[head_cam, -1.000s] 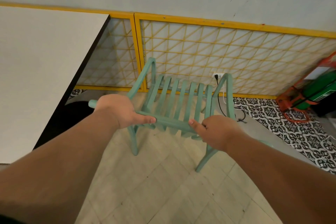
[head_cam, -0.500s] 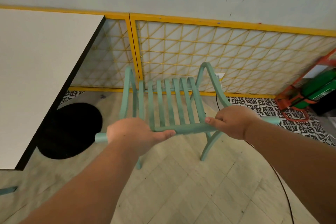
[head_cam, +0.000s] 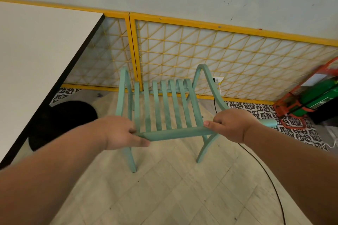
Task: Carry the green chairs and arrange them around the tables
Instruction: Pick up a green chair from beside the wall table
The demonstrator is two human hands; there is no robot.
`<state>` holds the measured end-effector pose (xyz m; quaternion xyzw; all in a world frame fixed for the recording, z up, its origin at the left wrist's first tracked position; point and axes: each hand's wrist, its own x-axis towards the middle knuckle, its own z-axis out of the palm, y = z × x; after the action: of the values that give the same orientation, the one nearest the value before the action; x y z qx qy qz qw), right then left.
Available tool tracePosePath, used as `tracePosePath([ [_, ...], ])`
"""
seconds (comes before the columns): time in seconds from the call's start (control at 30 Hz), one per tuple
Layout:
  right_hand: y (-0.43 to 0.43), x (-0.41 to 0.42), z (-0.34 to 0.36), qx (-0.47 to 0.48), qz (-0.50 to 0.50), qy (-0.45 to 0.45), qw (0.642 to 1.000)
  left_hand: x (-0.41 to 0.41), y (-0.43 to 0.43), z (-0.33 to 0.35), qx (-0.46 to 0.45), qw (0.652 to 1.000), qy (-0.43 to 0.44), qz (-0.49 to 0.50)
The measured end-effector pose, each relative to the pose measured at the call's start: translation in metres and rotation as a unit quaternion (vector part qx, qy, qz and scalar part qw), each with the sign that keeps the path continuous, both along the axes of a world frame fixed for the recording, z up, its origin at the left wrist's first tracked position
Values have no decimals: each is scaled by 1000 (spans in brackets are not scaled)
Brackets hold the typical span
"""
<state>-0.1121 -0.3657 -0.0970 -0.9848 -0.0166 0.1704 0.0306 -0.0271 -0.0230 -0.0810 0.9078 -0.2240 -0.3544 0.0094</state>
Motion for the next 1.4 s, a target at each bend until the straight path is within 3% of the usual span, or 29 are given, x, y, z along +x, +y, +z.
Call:
tracePosePath([
  [0.33, 23, 14, 14, -9, -53, 130, 990, 10, 21, -13, -56, 993, 66, 81],
  [0.5, 117, 26, 10, 44, -1, 103, 994, 10, 22, -16, -62, 993, 56, 79],
  [0.6, 151, 24, 0, 28, -62, 66, 995, 11, 24, -18, -76, 992, 65, 83],
  [0.87, 137, 24, -1, 26, -31, 4, 999, 6, 19, -12, -73, 993, 48, 76],
  [1.4, 75, 10, 2, -17, 86, 4, 996, -60, -32, -17, -46, 989, 47, 132],
])
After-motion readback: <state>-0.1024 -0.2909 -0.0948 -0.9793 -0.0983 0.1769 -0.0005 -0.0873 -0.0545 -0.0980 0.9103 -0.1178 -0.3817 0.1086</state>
